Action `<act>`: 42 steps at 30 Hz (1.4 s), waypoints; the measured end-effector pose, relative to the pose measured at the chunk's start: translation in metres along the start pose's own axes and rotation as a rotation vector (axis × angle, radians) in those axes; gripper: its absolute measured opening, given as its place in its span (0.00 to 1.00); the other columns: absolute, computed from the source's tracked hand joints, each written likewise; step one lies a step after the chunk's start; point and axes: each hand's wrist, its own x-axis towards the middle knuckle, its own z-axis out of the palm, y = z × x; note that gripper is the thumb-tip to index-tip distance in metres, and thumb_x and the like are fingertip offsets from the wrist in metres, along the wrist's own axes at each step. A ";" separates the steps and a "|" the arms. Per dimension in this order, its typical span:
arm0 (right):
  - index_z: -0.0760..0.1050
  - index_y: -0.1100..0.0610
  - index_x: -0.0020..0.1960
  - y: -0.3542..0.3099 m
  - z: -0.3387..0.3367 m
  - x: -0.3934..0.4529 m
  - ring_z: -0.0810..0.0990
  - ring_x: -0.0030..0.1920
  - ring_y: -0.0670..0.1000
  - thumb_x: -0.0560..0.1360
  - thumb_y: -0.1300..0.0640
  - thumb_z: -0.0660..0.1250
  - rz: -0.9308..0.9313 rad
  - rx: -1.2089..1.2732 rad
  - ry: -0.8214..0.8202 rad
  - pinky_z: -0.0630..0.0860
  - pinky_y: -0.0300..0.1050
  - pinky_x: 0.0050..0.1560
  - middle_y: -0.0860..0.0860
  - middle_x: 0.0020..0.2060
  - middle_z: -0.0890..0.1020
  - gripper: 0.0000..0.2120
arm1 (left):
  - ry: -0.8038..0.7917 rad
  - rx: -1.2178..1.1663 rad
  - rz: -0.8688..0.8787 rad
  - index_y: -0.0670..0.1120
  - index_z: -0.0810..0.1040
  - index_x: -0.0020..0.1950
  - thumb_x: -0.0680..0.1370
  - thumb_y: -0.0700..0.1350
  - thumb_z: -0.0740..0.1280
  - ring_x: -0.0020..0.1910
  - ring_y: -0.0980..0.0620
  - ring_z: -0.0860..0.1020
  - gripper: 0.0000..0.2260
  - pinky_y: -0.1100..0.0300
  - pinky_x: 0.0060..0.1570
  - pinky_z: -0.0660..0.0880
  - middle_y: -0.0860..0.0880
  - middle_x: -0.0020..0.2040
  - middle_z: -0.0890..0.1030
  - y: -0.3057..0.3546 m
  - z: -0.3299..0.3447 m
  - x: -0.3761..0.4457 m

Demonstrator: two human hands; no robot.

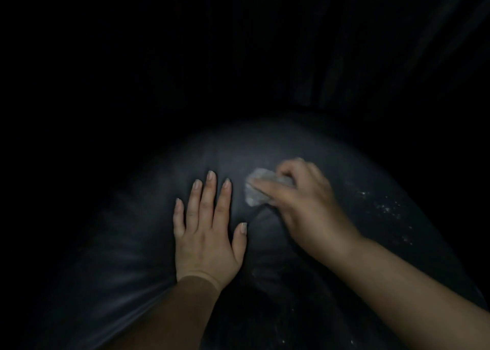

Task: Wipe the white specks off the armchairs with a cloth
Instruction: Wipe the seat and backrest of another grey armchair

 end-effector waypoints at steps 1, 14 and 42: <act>0.78 0.44 0.59 0.012 -0.009 -0.010 0.71 0.49 0.55 0.74 0.56 0.66 0.003 -0.044 0.049 0.72 0.50 0.47 0.53 0.49 0.73 0.16 | 0.003 -0.002 -0.002 0.47 0.55 0.78 0.76 0.56 0.54 0.77 0.45 0.54 0.31 0.43 0.73 0.47 0.45 0.78 0.56 0.000 -0.001 0.000; 0.79 0.46 0.58 0.021 -0.011 -0.070 0.70 0.49 0.49 0.74 0.54 0.66 0.242 0.040 0.249 0.66 0.36 0.52 0.46 0.49 0.69 0.13 | 0.043 0.018 -0.005 0.46 0.57 0.77 0.76 0.56 0.54 0.76 0.43 0.56 0.31 0.43 0.73 0.46 0.44 0.78 0.57 0.002 0.000 0.001; 0.78 0.50 0.62 0.070 -0.049 -0.054 0.71 0.53 0.54 0.74 0.64 0.68 0.437 -0.027 0.354 0.69 0.44 0.58 0.49 0.50 0.67 0.19 | 0.059 0.029 -0.017 0.46 0.57 0.78 0.77 0.56 0.52 0.77 0.42 0.54 0.30 0.44 0.74 0.44 0.43 0.78 0.57 0.006 0.001 0.002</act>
